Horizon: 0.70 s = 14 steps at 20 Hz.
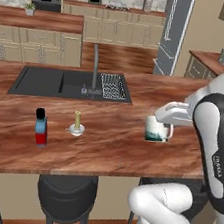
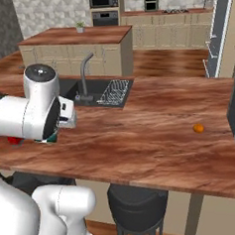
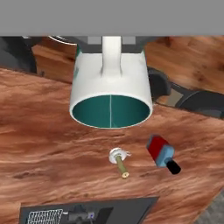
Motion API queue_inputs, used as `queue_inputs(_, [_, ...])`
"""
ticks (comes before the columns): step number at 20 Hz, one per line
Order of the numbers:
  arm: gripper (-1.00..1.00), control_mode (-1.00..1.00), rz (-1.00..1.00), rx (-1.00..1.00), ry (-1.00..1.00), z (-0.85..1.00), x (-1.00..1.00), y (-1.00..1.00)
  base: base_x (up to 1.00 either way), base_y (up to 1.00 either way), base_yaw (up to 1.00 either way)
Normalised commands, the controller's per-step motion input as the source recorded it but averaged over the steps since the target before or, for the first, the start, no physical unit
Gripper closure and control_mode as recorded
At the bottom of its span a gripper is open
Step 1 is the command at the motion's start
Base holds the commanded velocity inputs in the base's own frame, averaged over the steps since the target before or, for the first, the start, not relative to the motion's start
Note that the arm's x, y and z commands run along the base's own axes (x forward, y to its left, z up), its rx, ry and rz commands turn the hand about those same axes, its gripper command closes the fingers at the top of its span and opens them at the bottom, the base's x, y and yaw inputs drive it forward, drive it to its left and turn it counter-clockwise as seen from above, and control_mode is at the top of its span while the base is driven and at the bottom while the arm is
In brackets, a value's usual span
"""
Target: Open the cabinet directly in front. Then move the liquor and the mug to the dining counter with the candle on it.
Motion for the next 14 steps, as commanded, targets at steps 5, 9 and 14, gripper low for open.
queue_inputs(5, [1.0, -1.0, 0.36, -0.18, 0.0, -0.4, 0.85, 0.0, 0.0, 0.0, 0.0])
queue_inputs(9, [1.0, -1.0, 0.36, -0.23, -0.16, -0.33, 0.94, 0.05, 0.0, 0.0, 0.0])
queue_inputs(14, [1.0, -1.0, 0.31, -0.08, -0.25, -0.49, 0.41, 0.0, 0.0, 0.0, 0.0])
